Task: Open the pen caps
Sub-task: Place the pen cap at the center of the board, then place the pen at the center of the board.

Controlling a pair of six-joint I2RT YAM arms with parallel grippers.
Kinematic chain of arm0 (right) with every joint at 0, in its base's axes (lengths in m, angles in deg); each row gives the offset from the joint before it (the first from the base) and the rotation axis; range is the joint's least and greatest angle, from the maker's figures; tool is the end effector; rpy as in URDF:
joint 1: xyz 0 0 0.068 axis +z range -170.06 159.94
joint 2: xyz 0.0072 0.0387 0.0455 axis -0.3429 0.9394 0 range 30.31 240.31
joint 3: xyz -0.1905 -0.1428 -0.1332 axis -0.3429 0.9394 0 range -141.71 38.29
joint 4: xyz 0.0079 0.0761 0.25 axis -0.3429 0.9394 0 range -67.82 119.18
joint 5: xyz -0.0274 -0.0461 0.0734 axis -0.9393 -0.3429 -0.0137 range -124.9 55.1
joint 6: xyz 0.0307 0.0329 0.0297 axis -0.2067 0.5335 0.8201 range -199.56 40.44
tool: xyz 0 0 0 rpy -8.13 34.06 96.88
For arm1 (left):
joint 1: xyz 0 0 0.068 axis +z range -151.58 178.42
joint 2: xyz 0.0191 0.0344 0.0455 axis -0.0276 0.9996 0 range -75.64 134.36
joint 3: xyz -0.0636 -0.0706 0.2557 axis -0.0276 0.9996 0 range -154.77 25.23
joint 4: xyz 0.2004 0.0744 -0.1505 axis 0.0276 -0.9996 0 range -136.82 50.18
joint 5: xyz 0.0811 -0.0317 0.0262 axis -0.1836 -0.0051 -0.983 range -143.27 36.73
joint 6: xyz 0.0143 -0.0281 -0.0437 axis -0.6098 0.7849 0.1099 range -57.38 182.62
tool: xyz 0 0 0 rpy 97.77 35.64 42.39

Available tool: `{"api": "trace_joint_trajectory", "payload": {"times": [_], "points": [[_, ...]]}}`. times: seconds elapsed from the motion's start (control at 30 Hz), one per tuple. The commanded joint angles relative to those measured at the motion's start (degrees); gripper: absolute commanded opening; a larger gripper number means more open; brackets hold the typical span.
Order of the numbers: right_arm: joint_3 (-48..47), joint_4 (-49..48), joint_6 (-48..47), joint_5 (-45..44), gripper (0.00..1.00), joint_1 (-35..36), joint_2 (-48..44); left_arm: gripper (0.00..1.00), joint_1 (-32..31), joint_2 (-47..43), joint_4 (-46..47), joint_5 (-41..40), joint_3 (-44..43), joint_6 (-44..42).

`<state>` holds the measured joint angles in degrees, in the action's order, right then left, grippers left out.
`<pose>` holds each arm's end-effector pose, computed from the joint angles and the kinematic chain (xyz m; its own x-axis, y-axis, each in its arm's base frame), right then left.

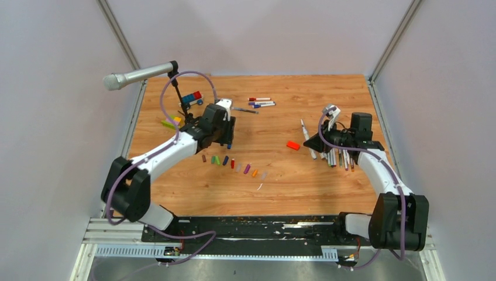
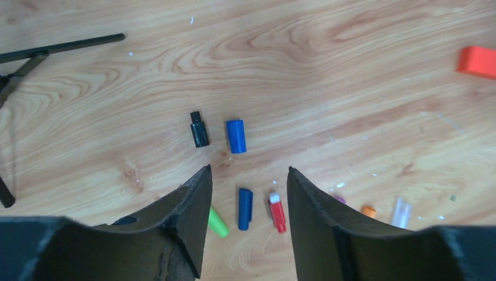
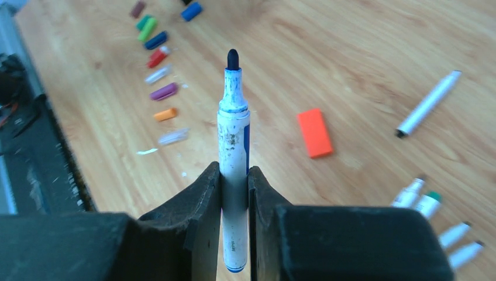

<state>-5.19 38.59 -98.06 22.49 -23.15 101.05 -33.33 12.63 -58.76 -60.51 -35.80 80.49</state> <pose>0.2469 0.0166 0.2396 -0.4701 -0.1458 -0.8705 -0.7681 0.5534 0.3221 0.2855 -0.1714 0.2398 -0.7213 0.0884 -0.6869 0.2379 0.9631 -0.1258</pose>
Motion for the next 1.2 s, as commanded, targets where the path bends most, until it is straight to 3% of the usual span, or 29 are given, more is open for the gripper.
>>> {"api": "trace_joint_trajectory", "payload": {"times": [0.0,0.17,0.43,0.63,1.17], "points": [[-5.7,-3.3,4.8,-14.2,0.0,-0.3,2.1,0.62,0.1,-11.4,6.3,2.3,6.2,-0.6],[-13.5,-1.2,9.8,-24.0,0.0,-0.2,9.2,0.99,0.2,-19.9,9.5,1.1,13.5,0.5],[-30.9,7.5,14.0,-35.0,0.02,2.0,25.1,1.0,0.9,-26.1,7.8,4.3,17.9,1.5],[-40.9,13.6,15.4,-36.7,0.04,2.5,35.8,1.0,0.9,-31.4,8.8,6.8,21.8,4.1],[-48.3,17.4,12.8,-39.6,0.1,2.9,47.9,1.0,0.9,-37.5,7.3,6.9,27.0,7.9]]}}
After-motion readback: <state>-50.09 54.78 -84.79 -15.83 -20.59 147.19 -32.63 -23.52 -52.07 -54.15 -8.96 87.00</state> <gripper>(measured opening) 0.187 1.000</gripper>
